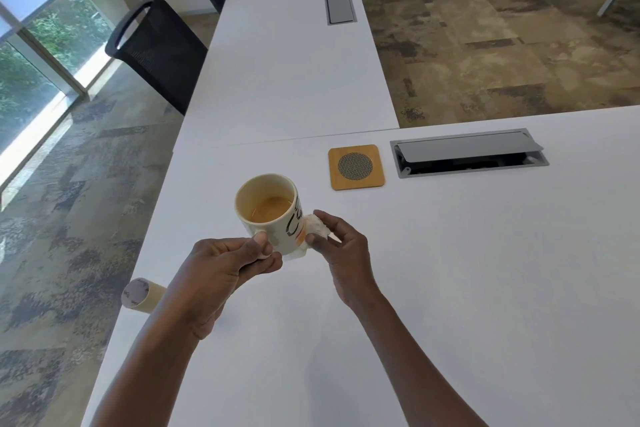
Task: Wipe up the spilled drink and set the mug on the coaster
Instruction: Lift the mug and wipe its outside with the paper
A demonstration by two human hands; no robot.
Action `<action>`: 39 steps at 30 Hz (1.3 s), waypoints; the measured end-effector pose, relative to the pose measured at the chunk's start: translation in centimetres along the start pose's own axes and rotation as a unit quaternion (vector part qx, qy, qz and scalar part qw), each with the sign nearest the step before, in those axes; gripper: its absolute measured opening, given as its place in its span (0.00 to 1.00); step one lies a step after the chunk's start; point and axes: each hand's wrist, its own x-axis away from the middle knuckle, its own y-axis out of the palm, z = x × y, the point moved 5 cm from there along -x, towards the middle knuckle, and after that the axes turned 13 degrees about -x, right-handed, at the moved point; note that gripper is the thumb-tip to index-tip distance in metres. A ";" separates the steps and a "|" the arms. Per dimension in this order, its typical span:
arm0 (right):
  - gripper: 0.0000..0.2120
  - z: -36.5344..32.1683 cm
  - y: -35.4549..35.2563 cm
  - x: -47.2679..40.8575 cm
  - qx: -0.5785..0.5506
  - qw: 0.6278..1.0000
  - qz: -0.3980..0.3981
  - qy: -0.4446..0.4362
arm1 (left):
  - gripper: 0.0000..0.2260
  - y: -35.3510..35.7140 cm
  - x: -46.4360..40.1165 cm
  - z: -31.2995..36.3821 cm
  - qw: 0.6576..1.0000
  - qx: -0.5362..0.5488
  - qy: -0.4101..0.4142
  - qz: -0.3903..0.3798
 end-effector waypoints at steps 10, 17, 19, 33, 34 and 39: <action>0.21 2.3 3.9 -0.3 -0.255 0.961 -0.022 0.103 | 0.13 0.1 0.4 1.0 0.999 -0.021 0.019 -0.025; 0.29 3.6 6.8 0.4 -0.312 0.932 -0.101 0.153 | 0.12 -0.1 0.5 1.2 0.999 -0.013 0.026 -0.034; 0.27 4.0 7.1 0.7 -0.316 0.927 -0.115 0.167 | 0.13 -0.3 0.4 1.1 0.999 -0.005 0.024 -0.030; 0.16 4.5 4.7 2.0 -0.310 0.908 -0.077 0.271 | 0.10 -0.8 0.4 0.8 0.998 0.047 0.022 0.020; 0.15 4.3 4.4 1.9 -0.308 0.909 -0.077 0.270 | 0.10 -0.8 0.4 0.7 0.998 0.047 0.022 0.021; 0.16 3.1 2.4 1.2 -0.302 0.920 -0.041 0.247 | 0.13 -0.9 0.4 0.5 0.999 0.037 0.011 0.021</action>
